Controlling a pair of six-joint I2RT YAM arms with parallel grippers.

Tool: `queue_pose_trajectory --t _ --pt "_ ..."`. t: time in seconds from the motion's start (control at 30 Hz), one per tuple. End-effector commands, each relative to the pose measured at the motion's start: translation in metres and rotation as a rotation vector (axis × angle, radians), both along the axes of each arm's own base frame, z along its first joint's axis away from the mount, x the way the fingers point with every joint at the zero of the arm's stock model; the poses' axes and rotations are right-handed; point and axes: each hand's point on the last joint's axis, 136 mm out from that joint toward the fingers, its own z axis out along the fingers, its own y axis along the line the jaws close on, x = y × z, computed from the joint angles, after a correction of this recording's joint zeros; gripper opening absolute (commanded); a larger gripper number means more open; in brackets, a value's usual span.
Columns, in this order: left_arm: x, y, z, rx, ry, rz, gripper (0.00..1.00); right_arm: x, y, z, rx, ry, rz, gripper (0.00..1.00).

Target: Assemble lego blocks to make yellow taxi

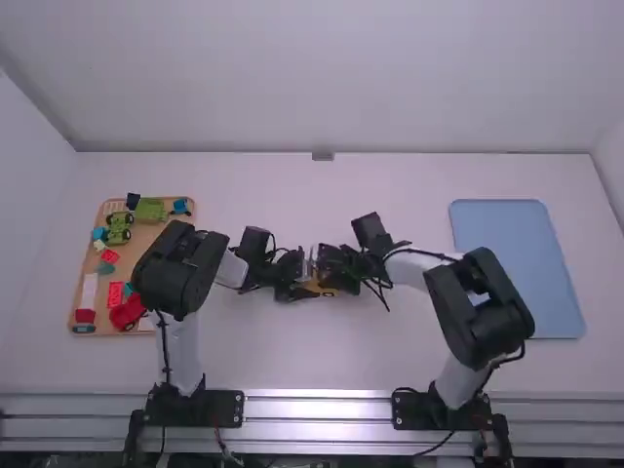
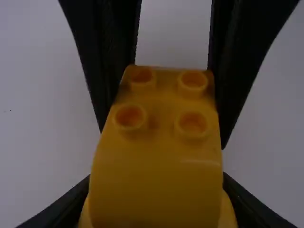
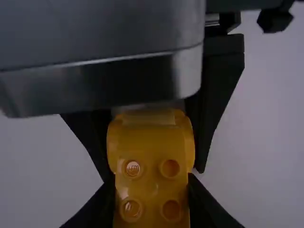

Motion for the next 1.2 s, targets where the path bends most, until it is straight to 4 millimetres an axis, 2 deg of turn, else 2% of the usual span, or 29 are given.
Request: queue_pose_trajectory --t 0.0,0.33,0.5,0.87,1.07,1.17 --pt "-0.006 0.012 -0.03 0.11 0.086 0.075 0.23 -0.021 0.002 -0.014 -0.051 0.061 0.001 0.0" --pt "-0.006 0.012 -0.03 0.111 0.086 0.075 0.22 -0.027 -0.01 -0.027 -0.157 0.079 -0.03 0.0" --pt "-0.005 0.012 -0.03 0.11 0.086 0.076 0.22 -0.034 -0.009 -0.025 -0.153 0.067 0.041 0.0" --pt "-0.006 0.012 -0.03 0.111 0.087 0.075 0.21 -0.033 -0.003 -0.03 -0.246 0.024 0.03 0.0" --pt "-0.004 0.014 -0.029 0.11 0.086 0.082 0.2 -0.036 -0.014 -0.035 -0.294 0.055 0.003 0.0" --pt "-0.004 0.011 -0.029 0.11 0.086 0.074 0.2 -0.03 -0.014 -0.035 -0.299 0.052 -0.04 0.0"
